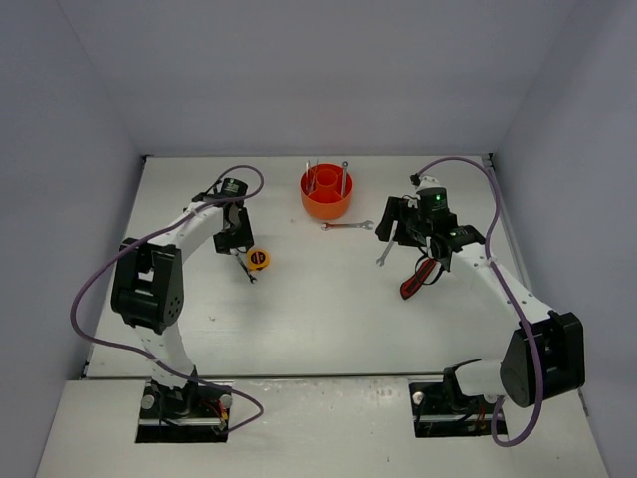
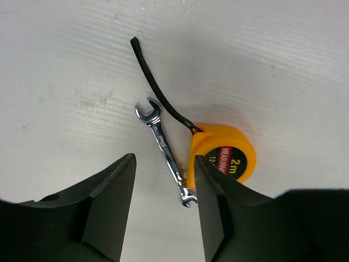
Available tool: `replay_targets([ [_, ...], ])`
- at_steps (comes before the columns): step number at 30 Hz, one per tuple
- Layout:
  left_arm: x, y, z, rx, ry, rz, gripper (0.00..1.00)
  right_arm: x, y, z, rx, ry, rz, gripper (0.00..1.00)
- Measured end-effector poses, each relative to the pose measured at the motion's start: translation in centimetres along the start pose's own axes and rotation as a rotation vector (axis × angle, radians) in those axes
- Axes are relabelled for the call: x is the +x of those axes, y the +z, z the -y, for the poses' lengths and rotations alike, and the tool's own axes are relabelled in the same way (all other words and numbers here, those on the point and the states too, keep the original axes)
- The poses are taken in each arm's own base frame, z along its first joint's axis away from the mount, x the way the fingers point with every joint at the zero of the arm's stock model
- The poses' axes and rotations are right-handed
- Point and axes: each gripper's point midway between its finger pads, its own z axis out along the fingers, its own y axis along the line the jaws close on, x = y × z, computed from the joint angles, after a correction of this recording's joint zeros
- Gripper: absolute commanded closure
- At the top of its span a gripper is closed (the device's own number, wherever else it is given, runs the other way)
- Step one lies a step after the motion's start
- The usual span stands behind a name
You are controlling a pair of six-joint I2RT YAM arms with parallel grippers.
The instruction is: Sort the tools into containers
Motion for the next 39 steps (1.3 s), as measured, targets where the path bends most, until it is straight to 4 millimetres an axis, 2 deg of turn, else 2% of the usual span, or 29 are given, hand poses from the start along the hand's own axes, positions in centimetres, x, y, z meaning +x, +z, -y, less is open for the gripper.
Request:
replay_targets([
  [4,0.0,-0.9,0.1,0.001,-0.116,0.021,0.67,0.2,0.2,0.1,0.002,0.001,-0.009,0.34],
  [11,2.5,0.3,-0.8,-0.056,-0.246,-0.034,0.67,0.3,0.3,0.1,0.001,0.001,-0.015,0.34],
  [25,2.8,2.8,-0.7,-0.079,-0.359,-0.044,0.68,0.4,0.3,0.0,-0.003,-0.003,-0.016,0.34],
  [33,2.7,3.0,-0.6,-0.077,-0.387,-0.036,0.87,0.4,0.3,0.1,-0.003,-0.009,-0.016,0.34],
  [36,2.8,3.0,-0.9,-0.081,-0.406,-0.026,0.98,0.4,0.3,0.1,-0.003,-0.014,-0.016,0.34],
  [39,2.9,3.0,-1.0,-0.078,-0.415,-0.018,1.00,0.4,0.3,0.1,-0.003,-0.017,-0.016,0.34],
])
